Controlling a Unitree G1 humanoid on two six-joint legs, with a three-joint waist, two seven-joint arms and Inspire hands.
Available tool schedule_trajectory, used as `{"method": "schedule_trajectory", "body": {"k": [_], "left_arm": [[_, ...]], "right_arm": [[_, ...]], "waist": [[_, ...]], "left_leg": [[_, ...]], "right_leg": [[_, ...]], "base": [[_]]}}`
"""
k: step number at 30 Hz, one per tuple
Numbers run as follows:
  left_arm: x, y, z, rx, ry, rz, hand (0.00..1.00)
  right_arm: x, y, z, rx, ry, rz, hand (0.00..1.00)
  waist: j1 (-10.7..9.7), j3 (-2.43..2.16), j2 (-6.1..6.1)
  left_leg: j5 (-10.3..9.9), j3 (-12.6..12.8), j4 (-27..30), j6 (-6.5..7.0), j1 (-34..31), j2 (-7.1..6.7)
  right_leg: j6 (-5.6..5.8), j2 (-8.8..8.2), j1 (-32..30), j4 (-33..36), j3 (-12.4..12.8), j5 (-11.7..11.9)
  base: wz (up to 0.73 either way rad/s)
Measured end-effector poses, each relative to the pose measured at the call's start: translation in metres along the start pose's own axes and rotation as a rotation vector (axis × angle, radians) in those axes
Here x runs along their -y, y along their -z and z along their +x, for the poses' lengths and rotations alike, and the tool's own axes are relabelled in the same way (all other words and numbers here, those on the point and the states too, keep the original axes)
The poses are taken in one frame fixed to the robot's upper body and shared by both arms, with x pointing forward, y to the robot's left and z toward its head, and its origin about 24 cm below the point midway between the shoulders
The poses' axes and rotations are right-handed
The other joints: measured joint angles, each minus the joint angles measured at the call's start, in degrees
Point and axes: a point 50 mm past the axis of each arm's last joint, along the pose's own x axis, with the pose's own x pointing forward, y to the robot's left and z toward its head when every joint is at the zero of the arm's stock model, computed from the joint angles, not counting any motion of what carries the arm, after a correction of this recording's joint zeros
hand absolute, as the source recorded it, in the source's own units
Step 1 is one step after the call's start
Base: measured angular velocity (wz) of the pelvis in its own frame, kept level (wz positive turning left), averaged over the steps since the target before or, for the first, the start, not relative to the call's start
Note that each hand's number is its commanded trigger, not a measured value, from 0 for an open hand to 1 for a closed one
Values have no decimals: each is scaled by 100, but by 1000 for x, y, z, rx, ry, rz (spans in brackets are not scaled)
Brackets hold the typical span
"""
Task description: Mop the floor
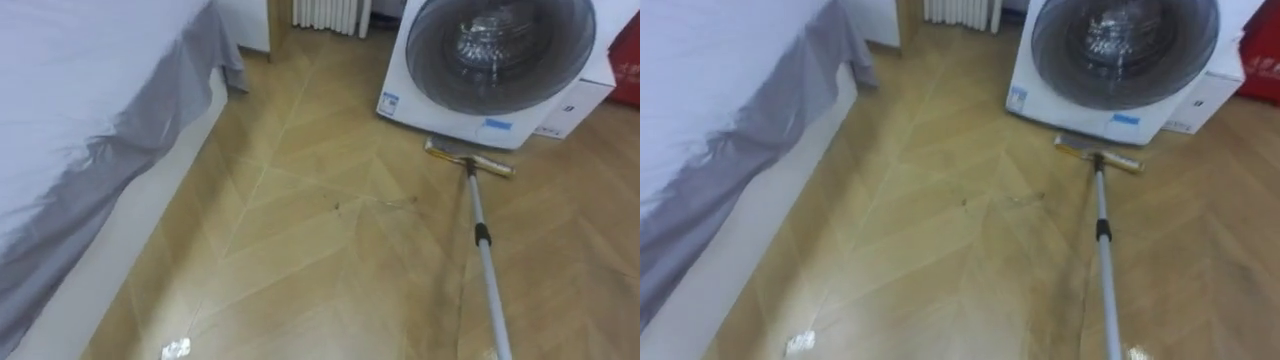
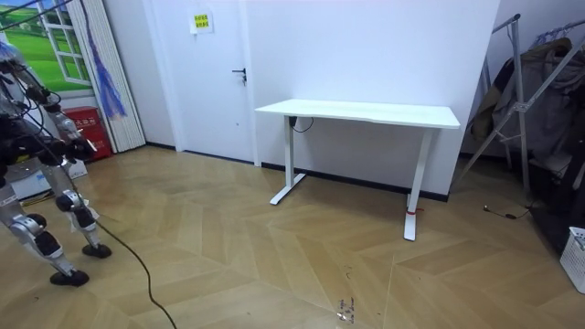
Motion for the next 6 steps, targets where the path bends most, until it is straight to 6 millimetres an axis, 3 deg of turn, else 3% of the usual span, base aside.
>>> {"method": "schedule_trajectory", "body": {"k": [6], "left_arm": [[-2, 2, 0, -6, -17, 52, 0]], "right_arm": [[-2, 34, 3, -81, 15, -67, 100]], "waist": [[-210, -12, 9]], "left_leg": [[87, -6, -435, -45, 620, 2]], "right_leg": [[0, 56, 580, -345, 21, 0]], "base": [[-2]]}}
